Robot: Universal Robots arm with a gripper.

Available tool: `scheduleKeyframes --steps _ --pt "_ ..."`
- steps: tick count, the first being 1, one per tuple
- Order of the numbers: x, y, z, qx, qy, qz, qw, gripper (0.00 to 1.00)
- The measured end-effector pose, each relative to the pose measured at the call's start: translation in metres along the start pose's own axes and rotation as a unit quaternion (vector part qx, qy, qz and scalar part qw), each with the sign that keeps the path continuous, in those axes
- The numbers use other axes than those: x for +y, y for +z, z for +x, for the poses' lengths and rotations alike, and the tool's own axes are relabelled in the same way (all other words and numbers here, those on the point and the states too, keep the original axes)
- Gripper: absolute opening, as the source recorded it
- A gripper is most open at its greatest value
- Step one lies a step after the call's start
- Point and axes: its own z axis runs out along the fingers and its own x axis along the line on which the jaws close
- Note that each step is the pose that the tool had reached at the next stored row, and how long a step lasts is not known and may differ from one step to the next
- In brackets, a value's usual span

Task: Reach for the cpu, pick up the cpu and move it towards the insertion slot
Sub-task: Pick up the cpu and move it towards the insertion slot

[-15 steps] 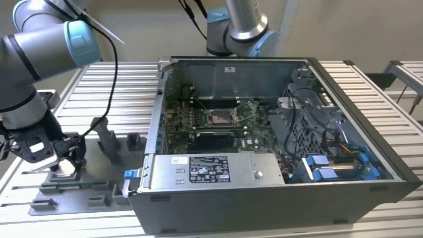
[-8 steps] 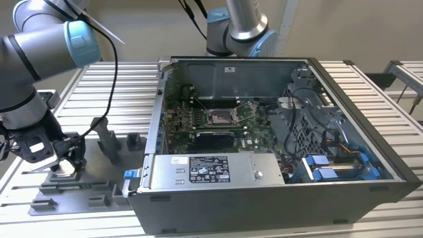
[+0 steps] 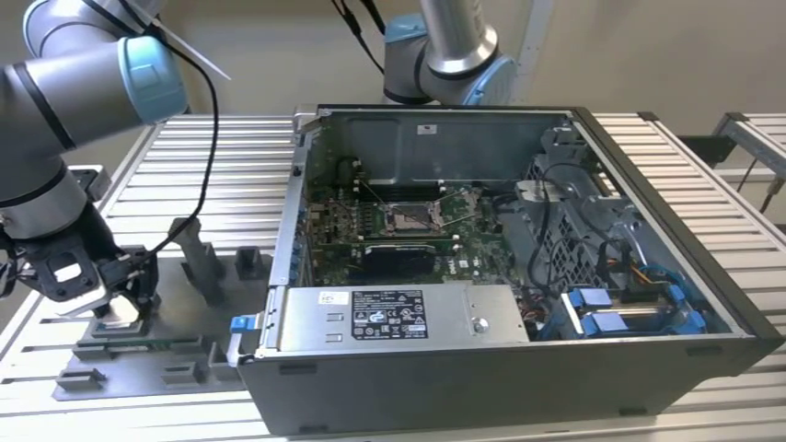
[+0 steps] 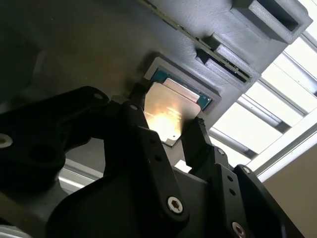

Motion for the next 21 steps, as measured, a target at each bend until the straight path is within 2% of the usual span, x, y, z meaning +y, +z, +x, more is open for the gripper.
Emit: scheduleKeyframes --steps 5,21 --pt "0.0003 -0.0072 0.0 0.0003 0.0 0.0001 1.0 0.0" --pt "0.0005 -0.0136 0.0 0.0003 0.0 0.0001 1.0 0.0"
